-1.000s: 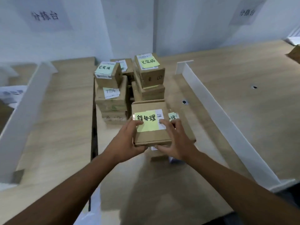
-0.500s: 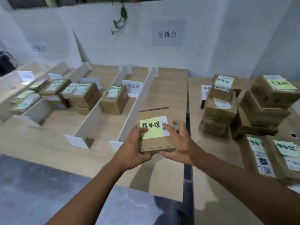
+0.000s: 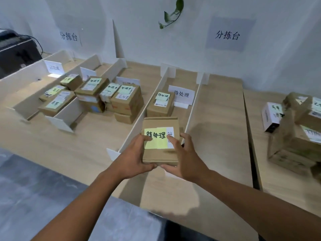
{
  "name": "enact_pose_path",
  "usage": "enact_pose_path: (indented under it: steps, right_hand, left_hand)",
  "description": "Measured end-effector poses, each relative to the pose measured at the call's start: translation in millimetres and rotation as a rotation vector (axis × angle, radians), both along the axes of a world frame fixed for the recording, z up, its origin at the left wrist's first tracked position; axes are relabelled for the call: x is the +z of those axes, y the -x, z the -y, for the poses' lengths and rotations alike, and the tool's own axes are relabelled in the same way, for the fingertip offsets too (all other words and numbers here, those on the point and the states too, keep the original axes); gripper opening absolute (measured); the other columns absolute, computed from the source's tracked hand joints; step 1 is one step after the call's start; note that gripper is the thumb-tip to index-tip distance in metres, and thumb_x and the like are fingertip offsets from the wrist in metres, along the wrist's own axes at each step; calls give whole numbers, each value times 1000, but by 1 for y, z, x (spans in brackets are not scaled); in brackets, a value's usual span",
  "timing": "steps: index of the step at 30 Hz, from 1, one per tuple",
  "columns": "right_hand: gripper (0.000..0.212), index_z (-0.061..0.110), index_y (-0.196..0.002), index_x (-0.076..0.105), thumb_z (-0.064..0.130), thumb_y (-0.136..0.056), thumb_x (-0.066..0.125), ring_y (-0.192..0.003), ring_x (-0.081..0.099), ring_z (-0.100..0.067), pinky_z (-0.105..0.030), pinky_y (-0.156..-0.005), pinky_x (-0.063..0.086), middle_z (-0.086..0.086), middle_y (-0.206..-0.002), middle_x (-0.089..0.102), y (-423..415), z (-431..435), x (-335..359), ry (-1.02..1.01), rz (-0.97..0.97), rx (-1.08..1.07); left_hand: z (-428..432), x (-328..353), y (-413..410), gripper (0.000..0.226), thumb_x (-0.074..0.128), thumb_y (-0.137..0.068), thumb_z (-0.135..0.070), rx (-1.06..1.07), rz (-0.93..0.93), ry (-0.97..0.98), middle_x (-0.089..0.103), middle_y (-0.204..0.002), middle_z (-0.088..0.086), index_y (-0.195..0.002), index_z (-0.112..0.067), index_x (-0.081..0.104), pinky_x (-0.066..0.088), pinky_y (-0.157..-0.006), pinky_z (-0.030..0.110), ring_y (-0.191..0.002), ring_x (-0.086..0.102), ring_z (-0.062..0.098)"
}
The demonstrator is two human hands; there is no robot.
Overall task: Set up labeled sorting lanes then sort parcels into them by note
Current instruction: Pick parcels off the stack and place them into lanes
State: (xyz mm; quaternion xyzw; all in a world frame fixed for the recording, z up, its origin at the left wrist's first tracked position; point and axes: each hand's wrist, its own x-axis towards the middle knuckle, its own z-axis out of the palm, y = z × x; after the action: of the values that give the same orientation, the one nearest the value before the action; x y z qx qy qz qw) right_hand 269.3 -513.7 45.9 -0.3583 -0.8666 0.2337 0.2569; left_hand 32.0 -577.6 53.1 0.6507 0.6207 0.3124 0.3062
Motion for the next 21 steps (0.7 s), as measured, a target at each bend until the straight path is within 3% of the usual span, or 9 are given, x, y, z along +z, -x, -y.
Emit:
enact_pose_path:
  steps: [5, 11, 13, 17, 21]
  right_hand:
    - [102, 31, -154, 31, 60, -70, 82, -103, 46, -16, -35, -98, 50, 0, -148, 16, 44, -74, -22, 40, 16, -62]
    - [102, 28, -153, 31, 58, -71, 83, -116, 49, -30, -46, -94, 55, -10, -148, 18, 95, -171, -32, 52, 66, -168]
    - [102, 29, -154, 28, 59, -73, 82, -124, 44, -32, -47, -100, 51, -12, -150, 15, 105, -196, -32, 80, 80, -192]
    - [102, 43, -154, 17, 60, -74, 79, -146, 18, -26, -40, -113, 33, 5, -155, -1, 130, -253, -41, 216, 81, -239]
    - [99, 45, -154, 16, 57, -78, 77, -144, 21, -21, -31, -108, 35, 9, -154, 2, 152, -297, -61, 234, 101, -315]
  left_hand:
    - [-87, -15, 47, 89, 88, -63, -41, -49, -5, 37, 48, -143, 1, -133, -40, 34, 55, -96, 48, -126, 57, 20]
    - [-202, -9, 93, 88, 84, -61, -48, -110, -116, 76, 44, -141, -1, -131, -41, 30, 51, -97, 34, -123, 54, 14]
    - [-231, -7, 103, 90, 86, -61, -45, -127, -138, 66, 44, -139, 1, -133, -39, 31, 51, -98, 36, -122, 53, 15]
    - [-298, -21, 124, 95, 94, -63, -31, -152, -128, 76, 41, -143, 4, -135, -30, 34, 50, -101, 46, -124, 54, 22]
    - [-353, -48, 143, 95, 92, -61, -32, -143, -144, 55, 36, -139, -7, -135, -33, 33, 45, -100, 31, -126, 49, 17]
